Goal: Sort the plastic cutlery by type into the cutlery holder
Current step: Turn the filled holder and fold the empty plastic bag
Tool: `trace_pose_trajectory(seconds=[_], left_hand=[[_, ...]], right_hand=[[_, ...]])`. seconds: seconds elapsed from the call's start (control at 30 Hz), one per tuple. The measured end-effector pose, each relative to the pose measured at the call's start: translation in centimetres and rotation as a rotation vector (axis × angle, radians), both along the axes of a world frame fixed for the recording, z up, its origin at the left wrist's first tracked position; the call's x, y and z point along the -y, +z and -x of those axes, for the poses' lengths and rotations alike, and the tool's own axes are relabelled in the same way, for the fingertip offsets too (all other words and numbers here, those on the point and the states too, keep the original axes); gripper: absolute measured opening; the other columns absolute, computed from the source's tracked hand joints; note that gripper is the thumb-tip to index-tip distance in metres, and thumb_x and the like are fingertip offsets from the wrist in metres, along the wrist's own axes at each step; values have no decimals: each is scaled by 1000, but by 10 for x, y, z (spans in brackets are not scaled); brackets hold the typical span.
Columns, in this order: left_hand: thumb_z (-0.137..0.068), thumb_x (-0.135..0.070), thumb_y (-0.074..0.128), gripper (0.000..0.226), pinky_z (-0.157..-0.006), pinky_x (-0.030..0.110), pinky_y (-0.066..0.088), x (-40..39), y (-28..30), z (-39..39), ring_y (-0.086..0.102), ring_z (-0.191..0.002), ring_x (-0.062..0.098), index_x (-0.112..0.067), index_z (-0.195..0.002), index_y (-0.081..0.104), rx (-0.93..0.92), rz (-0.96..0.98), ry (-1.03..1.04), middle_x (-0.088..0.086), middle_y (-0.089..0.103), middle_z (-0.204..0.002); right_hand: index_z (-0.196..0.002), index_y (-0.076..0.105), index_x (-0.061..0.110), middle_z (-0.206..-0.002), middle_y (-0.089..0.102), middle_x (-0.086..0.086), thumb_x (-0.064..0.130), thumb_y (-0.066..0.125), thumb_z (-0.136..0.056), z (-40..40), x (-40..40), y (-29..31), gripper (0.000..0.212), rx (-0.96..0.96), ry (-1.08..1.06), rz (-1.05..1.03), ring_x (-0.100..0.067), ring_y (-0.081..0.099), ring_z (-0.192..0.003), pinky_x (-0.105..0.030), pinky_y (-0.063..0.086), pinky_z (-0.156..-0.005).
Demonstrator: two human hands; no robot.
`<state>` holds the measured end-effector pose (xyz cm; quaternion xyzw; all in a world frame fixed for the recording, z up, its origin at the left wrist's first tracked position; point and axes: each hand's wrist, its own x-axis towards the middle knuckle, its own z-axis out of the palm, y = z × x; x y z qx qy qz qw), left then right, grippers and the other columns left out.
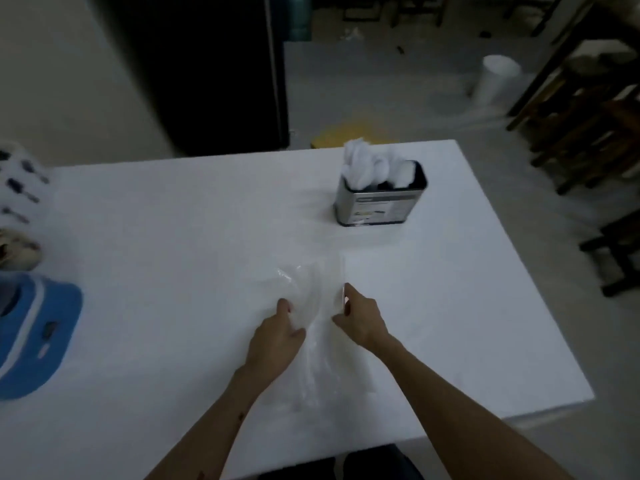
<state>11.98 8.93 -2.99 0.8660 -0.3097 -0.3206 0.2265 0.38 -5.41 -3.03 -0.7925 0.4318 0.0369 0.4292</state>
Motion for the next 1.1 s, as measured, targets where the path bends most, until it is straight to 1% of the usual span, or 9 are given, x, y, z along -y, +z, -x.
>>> trace_pose_trajectory(seconds=[0.07, 0.17, 0.33, 0.53, 0.7, 0.77, 0.87, 1.0, 1.1], left_hand=[[-88, -38, 58, 27, -59, 40, 58, 45, 13, 34, 64, -66, 21, -23, -103, 42, -58, 85, -49, -1, 58, -72], [-94, -35, 52, 21, -57, 31, 58, 121, 39, 89, 67, -59, 18, -16, -100, 46, -197, 213, -6, 3, 63, -76], [-92, -31, 58, 18, -62, 32, 61, 251, 75, 193, 69, -64, 19, -14, -95, 53, -401, 430, -102, 10, 65, -86], [-84, -47, 55, 18, -64, 39, 60, 401, 71, 311, 68, -64, 16, -33, -96, 53, -294, 475, -272, -8, 65, -80], [-78, -46, 56, 17, -68, 38, 57, 494, -20, 364, 66, -69, 19, -30, -85, 55, -265, 273, -242, -5, 67, -82], [-83, -36, 60, 15, -70, 26, 48, 519, -68, 376, 63, -75, 18, -22, -88, 56, -243, 170, -195, -1, 69, -89], [-87, -23, 60, 20, -69, 23, 38, 550, -154, 389, 61, -91, 25, -8, -100, 60, -257, 13, -106, 7, 67, -102], [-91, -16, 53, 28, -68, 24, 39, 574, -272, 402, 54, -89, 21, -8, -118, 55, -416, -176, 69, 7, 61, -111], [-93, -18, 47, 31, -69, 26, 42, 576, -356, 408, 53, -87, 23, -7, -121, 53, -425, -269, 67, 13, 60, -114]], right_hand=[[-104, 53, 13, -69, 60, -5, 22, 62, -91, 39, 25, 10, 18, 79, -68, 111, -17, 54, -59, -38, 54, -63], [-86, 49, 12, -70, 56, -5, 40, 50, -98, 104, 71, 33, 31, 241, -327, 244, -20, 58, -59, -46, 55, -53], [-91, 54, 19, -77, 59, 4, 37, 47, -99, 210, 160, 72, 21, 373, -683, 451, -16, 62, -65, -45, 57, -60], [-101, 57, 24, -81, 68, 4, 31, 53, -97, 315, 278, 58, 9, 363, -894, 490, -12, 68, -71, -43, 58, -71], [-92, 65, 16, -74, 69, 5, 30, 58, -94, 372, 364, -26, 16, 294, -994, 265, -13, 70, -66, -38, 58, -74], [-87, 65, 14, -74, 70, 5, 29, 60, -92, 383, 388, -77, 16, 276, -1013, 151, -15, 72, -67, -40, 58, -74], [-83, 66, 9, -73, 71, -2, 24, 61, -87, 390, 408, -169, 16, 189, -1066, 14, -22, 70, -71, -40, 57, -73], [-70, 57, 4, -60, 58, -4, 20, 60, -88, 392, 413, -290, 24, 71, -1094, -83, -18, 55, -56, -26, 43, -56], [-65, 49, 5, -55, 49, -2, 17, 55, -92, 394, 409, -364, 30, -10, -1112, -113, -10, 45, -50, -14, 32, -44]])
